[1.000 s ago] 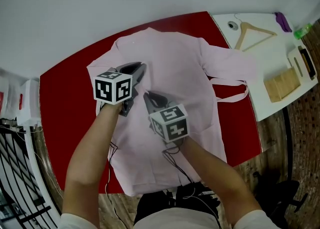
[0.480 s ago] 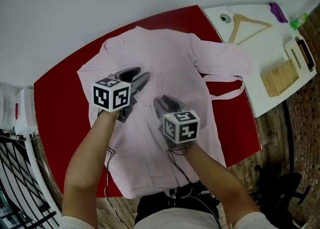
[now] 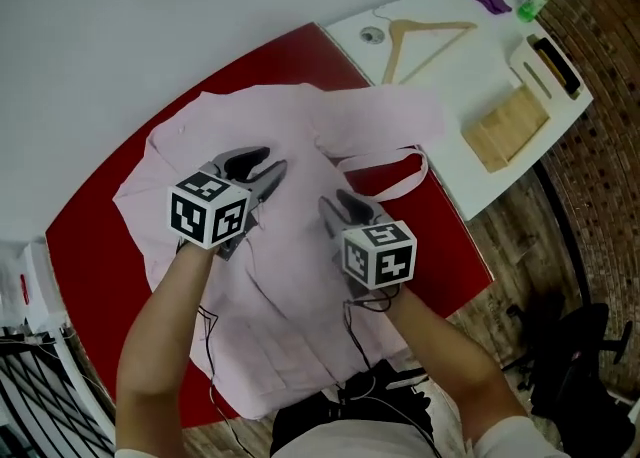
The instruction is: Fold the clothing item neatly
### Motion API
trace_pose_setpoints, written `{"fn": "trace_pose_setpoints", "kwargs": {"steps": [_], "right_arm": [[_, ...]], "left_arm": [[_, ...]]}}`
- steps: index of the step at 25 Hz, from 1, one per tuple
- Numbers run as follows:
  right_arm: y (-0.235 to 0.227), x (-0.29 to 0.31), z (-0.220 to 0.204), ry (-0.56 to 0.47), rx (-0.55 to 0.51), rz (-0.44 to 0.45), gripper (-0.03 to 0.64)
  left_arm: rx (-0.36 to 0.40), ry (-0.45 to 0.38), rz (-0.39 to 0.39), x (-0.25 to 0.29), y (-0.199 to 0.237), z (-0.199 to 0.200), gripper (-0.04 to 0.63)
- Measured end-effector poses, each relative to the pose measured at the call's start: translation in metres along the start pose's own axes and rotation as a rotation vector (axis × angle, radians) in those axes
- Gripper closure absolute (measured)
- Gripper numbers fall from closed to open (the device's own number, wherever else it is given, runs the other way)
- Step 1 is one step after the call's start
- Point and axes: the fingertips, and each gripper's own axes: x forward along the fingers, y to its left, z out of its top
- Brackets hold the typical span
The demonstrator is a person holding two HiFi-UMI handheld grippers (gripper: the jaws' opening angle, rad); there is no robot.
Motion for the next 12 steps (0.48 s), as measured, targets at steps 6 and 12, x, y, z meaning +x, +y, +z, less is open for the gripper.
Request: {"fn": "trace_pose_setpoints", "kwargs": {"steps": [6, 12], "right_arm": [[-0.085, -0.036, 0.025, -0.044, 0.031, -0.157, 0.495], [-0.135, -0.077, 0.036, -0.046, 0.04, -0.271, 0.495]], "left_arm": [[0.1, 0.066, -0.065, 0.049, -0.034, 0.03, 0.443], [0.111, 0.112, -0.096, 0.067, -0.065, 0.049, 0.443]]}}
